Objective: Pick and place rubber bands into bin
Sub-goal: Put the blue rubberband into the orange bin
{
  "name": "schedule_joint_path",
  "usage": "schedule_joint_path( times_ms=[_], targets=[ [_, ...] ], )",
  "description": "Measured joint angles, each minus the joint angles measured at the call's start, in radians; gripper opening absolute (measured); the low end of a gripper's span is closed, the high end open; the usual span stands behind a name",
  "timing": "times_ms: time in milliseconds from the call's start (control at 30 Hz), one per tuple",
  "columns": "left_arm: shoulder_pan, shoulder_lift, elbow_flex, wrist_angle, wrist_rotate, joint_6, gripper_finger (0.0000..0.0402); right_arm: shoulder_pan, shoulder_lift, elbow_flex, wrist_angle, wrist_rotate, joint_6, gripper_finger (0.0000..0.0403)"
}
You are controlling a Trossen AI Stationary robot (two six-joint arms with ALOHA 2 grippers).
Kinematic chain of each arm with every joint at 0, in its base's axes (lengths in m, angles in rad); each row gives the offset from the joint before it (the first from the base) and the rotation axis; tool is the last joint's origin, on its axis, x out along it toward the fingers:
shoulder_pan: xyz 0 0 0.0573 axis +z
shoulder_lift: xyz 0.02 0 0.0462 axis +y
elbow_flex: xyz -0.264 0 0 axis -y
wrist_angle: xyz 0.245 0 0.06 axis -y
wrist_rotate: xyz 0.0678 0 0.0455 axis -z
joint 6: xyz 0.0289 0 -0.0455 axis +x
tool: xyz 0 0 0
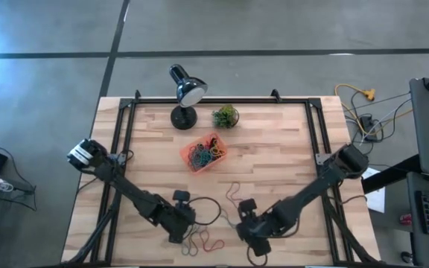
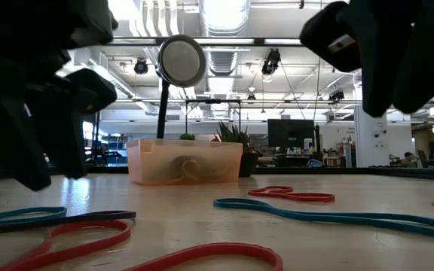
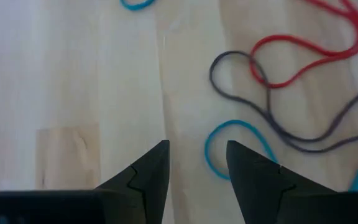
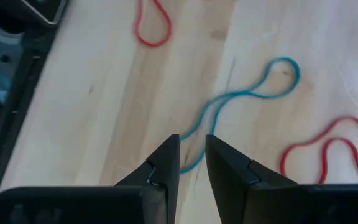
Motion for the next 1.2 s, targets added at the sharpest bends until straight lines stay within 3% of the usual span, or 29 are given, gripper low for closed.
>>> schedule_joint_path(
  times_ms=[267,567,900,1200],
  targets=[
    [0.041,0.047,0.010,0.002,0.101,0.000,0.0143,0.040,0.000,-0.046,0.003,0.088,0.096,0.0065],
    [0.077,0.056,0.025,-0.035,0.166,-0.037,0.0138,0.051,0.000,-0.087,0.005,0.112,0.162,0.0064],
    [0.107,0.057,0.039,-0.096,0.221,-0.121,0.0058,0.052,0.000,-0.101,0.006,0.112,0.177,0.0064],
    [0.114,0.056,0.039,-0.212,0.210,-0.206,0.0005,0.052,0.000,-0.104,0.007,0.112,0.177,0.0065]
  ],
)
